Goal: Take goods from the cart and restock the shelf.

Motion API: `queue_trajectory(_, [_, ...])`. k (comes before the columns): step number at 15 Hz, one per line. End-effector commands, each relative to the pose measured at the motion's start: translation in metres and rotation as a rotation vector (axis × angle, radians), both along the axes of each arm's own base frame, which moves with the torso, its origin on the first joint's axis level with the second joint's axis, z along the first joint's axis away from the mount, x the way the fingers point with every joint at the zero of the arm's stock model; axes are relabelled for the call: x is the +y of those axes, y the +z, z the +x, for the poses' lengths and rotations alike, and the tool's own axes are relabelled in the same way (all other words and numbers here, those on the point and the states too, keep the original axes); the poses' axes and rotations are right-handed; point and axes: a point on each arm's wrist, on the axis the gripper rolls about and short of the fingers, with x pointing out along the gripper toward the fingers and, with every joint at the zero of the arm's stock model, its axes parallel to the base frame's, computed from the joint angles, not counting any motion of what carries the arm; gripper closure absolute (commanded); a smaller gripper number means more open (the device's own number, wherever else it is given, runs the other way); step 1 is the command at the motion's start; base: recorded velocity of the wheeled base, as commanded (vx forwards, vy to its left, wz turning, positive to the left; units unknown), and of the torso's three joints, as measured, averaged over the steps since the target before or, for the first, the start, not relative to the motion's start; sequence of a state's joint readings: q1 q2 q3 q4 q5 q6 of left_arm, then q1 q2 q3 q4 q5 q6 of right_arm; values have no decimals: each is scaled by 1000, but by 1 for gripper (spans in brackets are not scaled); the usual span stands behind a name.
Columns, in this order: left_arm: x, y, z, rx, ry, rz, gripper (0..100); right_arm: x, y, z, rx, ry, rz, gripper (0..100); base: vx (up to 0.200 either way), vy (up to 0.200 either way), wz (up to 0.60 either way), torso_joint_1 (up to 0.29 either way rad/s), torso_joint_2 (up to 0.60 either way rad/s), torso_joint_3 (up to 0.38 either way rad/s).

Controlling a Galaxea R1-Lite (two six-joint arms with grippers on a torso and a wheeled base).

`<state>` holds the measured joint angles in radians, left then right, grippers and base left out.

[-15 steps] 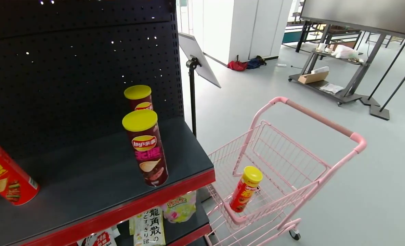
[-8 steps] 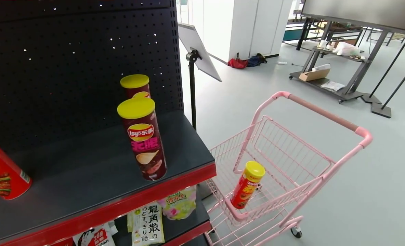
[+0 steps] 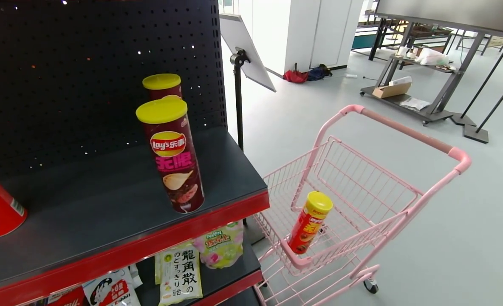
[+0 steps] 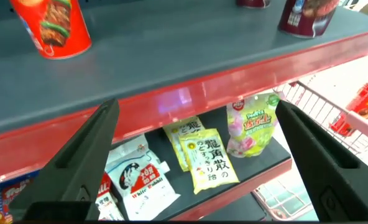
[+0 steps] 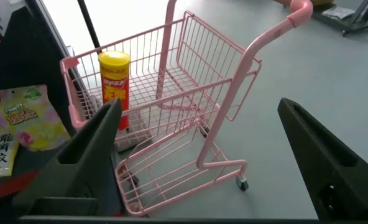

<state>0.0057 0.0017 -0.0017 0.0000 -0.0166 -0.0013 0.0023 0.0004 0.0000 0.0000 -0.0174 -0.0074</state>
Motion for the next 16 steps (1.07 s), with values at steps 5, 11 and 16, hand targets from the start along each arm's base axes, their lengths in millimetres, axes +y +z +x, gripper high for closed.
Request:
queue_trajectory(5, [0,0,0,0,0,0,0,0,0,0,1,0,-3,0,0,0,0,-75,206,133])
queue_trajectory(11, [0,0,0,0,2,0,0,3,189,79,29,70,230,0,0,0,0,0,0,0])
queue_trajectory(16, [0,0,0,0,2,0,0,37,92,218,357,241,208,0,0,0,0,0,0,0])
